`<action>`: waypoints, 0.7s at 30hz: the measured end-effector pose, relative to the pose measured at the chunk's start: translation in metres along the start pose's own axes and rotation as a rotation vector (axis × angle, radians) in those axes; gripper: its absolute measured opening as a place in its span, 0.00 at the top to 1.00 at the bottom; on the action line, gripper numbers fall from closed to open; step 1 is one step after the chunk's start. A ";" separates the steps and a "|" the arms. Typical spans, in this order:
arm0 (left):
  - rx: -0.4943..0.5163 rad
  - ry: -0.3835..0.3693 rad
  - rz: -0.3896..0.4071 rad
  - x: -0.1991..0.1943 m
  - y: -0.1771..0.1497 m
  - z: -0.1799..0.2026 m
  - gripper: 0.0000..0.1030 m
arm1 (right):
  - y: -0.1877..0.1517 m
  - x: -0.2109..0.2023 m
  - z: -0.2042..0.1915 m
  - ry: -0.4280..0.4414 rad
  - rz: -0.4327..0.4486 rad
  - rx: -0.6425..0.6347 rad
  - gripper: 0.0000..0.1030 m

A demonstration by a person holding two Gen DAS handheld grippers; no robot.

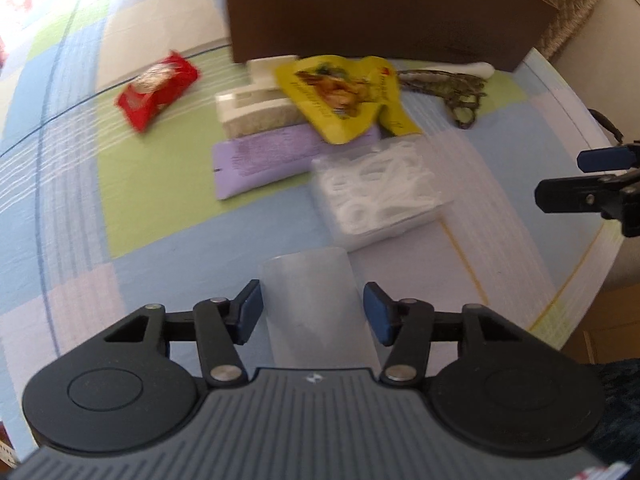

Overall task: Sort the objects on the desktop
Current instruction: 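Close right gripper on white floss-pick box while left lifts the sleeve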

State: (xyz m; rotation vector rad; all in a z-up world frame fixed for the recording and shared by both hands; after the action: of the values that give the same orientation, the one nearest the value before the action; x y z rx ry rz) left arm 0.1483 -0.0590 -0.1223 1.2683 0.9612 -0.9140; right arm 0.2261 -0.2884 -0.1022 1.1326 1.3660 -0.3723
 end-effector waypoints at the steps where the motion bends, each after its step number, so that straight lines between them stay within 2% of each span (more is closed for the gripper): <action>1: -0.011 0.006 0.004 -0.001 -0.002 -0.005 0.51 | 0.002 0.002 -0.004 0.007 0.002 -0.008 0.02; 8: -0.106 0.072 0.019 -0.007 -0.008 -0.056 0.51 | 0.015 0.020 -0.045 0.074 0.016 -0.059 0.02; 12: -0.142 0.109 0.024 -0.011 -0.005 -0.084 0.51 | 0.019 0.035 -0.069 0.084 0.015 -0.081 0.02; 21: -0.157 0.103 0.036 -0.013 -0.001 -0.111 0.51 | 0.023 0.072 -0.103 0.033 -0.010 -0.108 0.02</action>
State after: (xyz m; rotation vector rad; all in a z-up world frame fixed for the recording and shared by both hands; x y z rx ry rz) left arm 0.1346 0.0514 -0.1160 1.2035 1.0662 -0.7357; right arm 0.2028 -0.1675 -0.1377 1.0471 1.4043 -0.2843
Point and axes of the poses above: each gripper's, at about its wrist camera, not at the fingertips, and x roughly the way its jaws point, z to its right, y to its top, the point moved 1 cm from there along x, roughly the way its jaws point, and after that the axes turned 2 degrees about y, right-handed, at the moved point
